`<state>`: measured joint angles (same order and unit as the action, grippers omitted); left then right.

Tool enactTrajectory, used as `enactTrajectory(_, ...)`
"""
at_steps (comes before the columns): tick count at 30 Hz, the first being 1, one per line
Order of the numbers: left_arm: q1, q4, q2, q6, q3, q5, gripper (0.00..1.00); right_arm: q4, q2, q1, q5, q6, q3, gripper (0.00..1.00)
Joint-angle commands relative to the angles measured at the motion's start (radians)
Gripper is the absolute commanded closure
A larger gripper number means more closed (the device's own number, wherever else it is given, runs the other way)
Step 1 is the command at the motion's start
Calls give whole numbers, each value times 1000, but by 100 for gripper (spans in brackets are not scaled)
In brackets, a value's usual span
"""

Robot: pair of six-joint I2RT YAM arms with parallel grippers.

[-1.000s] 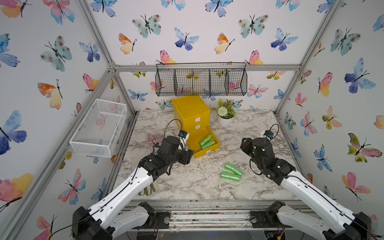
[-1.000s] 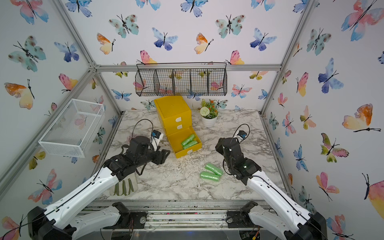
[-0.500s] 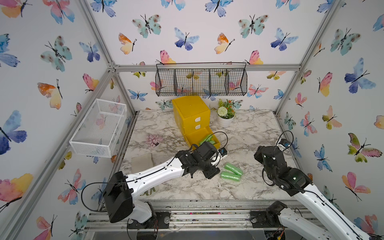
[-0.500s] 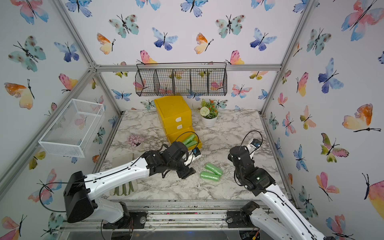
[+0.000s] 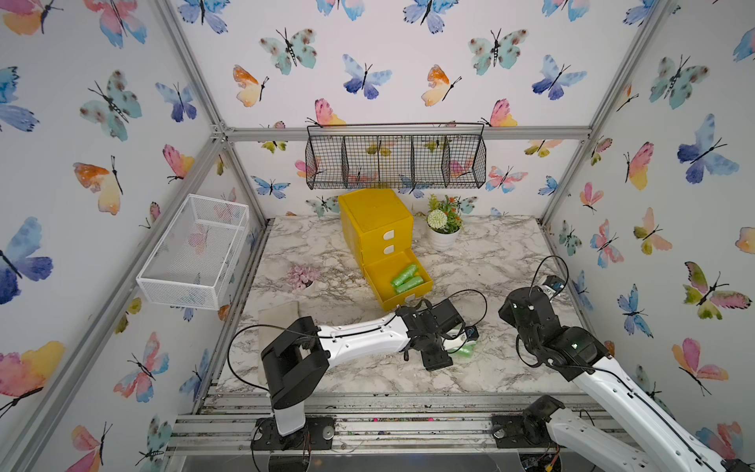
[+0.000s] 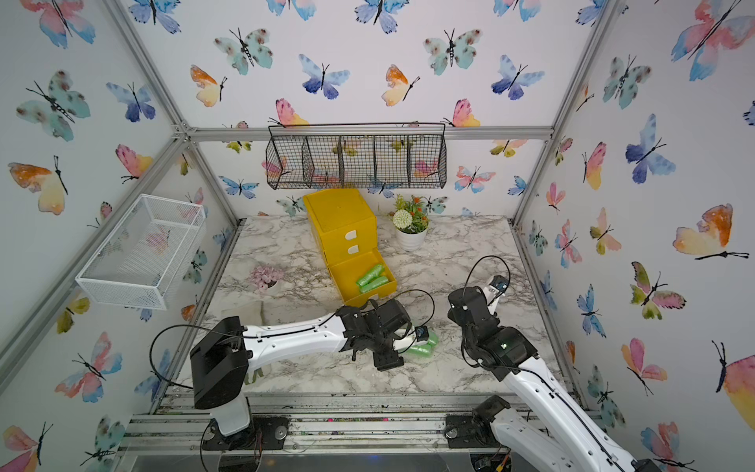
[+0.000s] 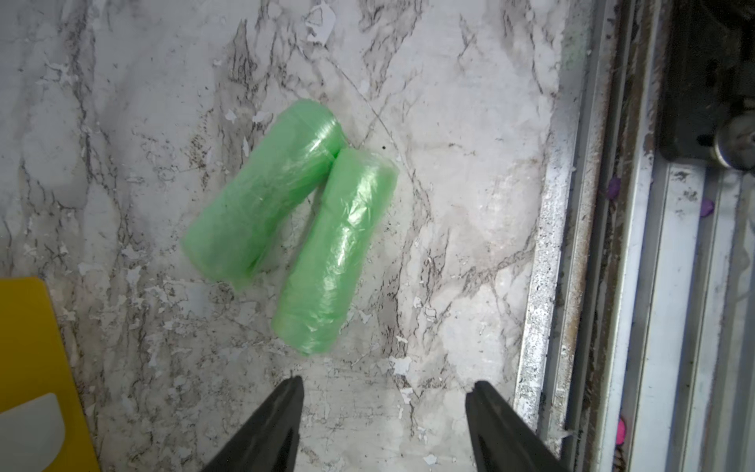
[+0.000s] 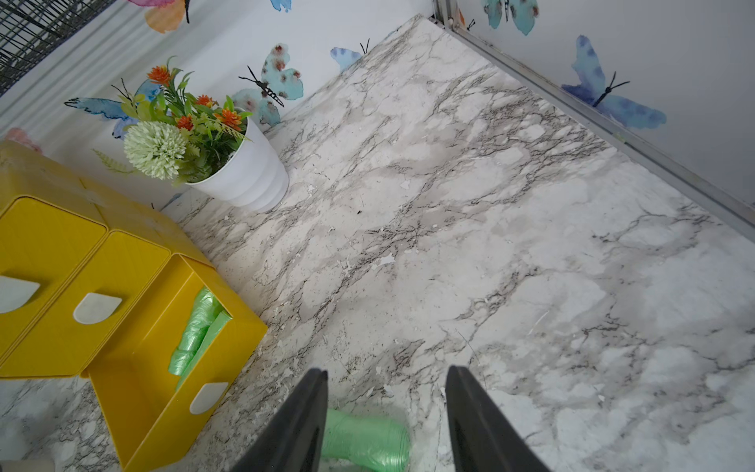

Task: Sort the rolls of trash bags by color and place them into the drawer
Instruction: Pick up the roll of trash bags from the center of the board.

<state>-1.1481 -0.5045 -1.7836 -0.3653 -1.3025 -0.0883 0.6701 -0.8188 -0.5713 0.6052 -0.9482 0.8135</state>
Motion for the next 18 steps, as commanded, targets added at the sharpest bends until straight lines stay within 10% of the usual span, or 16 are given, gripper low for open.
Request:
enactTrajectory(1,-7,66,-17,-67,-2,57,32,4,3,10,-5,19,13,48)
enactTrajectory(18,-8,54,-205,-166,-156,47,35,-40,-25,31,-18,40,-10,47)
